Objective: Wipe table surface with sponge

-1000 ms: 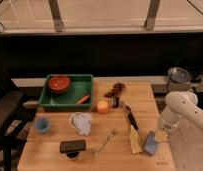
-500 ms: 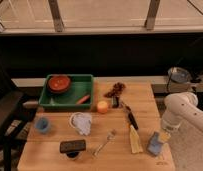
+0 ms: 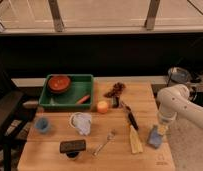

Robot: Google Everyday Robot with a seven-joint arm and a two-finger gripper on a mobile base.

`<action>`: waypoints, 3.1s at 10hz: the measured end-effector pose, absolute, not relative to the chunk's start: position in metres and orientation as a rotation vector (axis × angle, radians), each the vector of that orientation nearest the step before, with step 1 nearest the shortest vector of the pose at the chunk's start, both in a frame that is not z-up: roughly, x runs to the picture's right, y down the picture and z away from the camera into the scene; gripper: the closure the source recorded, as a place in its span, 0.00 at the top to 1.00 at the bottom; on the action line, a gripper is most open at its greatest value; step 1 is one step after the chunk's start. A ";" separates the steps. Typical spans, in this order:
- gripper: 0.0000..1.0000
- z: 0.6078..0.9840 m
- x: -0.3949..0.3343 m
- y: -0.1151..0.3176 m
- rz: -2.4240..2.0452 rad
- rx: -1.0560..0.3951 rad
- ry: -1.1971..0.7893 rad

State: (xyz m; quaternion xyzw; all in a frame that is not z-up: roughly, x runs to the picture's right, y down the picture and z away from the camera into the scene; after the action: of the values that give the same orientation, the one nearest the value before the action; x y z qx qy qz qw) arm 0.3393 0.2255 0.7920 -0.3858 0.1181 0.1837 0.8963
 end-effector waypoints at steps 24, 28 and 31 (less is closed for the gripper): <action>0.00 0.757 0.336 0.263 0.312 -0.858 0.227; 0.00 0.787 0.342 0.226 0.315 -0.823 0.248; 0.00 0.798 0.320 0.216 0.274 -0.814 0.225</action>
State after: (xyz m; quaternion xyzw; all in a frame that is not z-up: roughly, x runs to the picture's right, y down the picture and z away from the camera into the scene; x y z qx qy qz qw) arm 0.3196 0.2158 0.7982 -0.3938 0.1089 0.1324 0.9031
